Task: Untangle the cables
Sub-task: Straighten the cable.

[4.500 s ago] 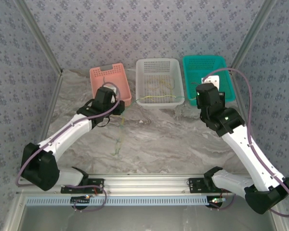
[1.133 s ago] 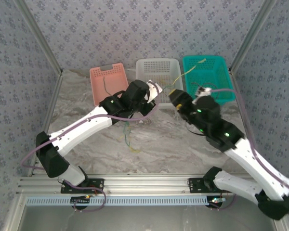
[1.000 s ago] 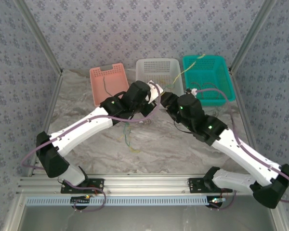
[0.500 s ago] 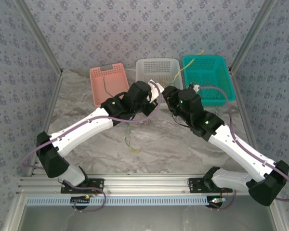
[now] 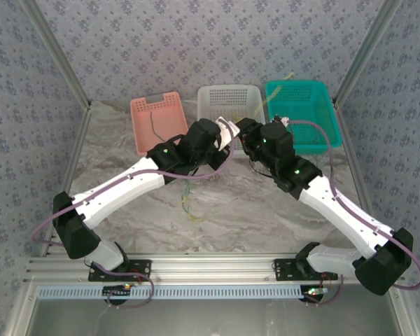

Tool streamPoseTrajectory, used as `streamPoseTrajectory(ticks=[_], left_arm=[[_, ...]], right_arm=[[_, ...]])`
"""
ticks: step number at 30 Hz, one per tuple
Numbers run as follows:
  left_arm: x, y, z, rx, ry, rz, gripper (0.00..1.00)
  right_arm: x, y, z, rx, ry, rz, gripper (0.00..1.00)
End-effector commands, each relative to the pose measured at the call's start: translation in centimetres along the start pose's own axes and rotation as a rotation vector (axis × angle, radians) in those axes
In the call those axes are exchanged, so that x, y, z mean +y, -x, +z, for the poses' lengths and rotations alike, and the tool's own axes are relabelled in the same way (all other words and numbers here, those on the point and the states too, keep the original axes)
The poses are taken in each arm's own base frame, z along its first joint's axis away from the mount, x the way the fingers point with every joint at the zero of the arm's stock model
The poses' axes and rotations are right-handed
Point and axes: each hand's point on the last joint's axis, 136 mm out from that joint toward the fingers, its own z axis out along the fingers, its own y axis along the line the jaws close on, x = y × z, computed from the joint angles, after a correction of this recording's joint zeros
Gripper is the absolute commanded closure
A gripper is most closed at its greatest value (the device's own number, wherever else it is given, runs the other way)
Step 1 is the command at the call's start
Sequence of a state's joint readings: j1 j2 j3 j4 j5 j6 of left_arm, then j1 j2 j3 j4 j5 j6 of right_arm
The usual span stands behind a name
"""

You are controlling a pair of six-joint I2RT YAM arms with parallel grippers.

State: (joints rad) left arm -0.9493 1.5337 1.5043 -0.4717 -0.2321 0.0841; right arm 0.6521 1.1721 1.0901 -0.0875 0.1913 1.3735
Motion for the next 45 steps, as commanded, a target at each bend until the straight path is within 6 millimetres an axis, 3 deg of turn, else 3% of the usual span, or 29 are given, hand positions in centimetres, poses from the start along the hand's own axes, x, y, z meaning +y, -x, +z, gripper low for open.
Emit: streamPoseTrajectory(ticks=[1, 5, 11, 22, 30, 31, 32, 36, 39, 45], left_arm=[[-0.5, 0.1, -1.0, 0.004, -0.051, -0.034, 1.00], [-0.6, 0.6, -1.4, -0.009, -0.086, -0.068, 1.00], [-0.7, 1.1, -1.4, -0.007, -0.095, -0.071, 1.00], [-0.8, 1.3, -1.2, -0.007, -0.099, -0.070, 1.00], [-0.9, 1.6, -1.1, -0.008, -0.102, -0.073, 1.00], [-0.9, 1.5, -1.1, -0.007, -0.104, -0.074, 1.00], [-0.9, 1.5, -1.1, -0.005, -0.106, -0.073, 1.00], [-0.5, 1.4, -1.8, 0.012, -0.126, -0.099, 1.00], [0.0, 1.1, -2.4, 0.047, -0.222, -0.175, 1.00], [-0.9, 0.5, -4.0, 0.096, -0.465, -0.275, 1.00]], right_arm=[[1.8, 0.9, -1.5, -0.018, 0.096, 0.018, 0.59], [1.6, 1.3, -2.0, 0.000, 0.101, 0.023, 0.71], [1.3, -0.1, -1.3, 0.036, 0.080, 0.027, 0.70], [0.0, -0.7, -0.6, 0.052, 0.034, 0.024, 0.73], [-1.0, -0.9, -0.3, 0.051, 0.000, 0.029, 0.88], [-1.1, -0.8, -0.3, 0.049, -0.001, 0.029, 0.94], [-1.3, -0.6, -0.5, 0.043, -0.007, 0.028, 1.00], [-1.2, 0.6, -1.7, 0.011, 0.012, -0.027, 1.00], [0.3, 2.0, -3.2, -0.008, 0.106, -0.100, 1.00], [3.3, 5.8, -5.4, -0.051, 0.384, -0.158, 1.00]])
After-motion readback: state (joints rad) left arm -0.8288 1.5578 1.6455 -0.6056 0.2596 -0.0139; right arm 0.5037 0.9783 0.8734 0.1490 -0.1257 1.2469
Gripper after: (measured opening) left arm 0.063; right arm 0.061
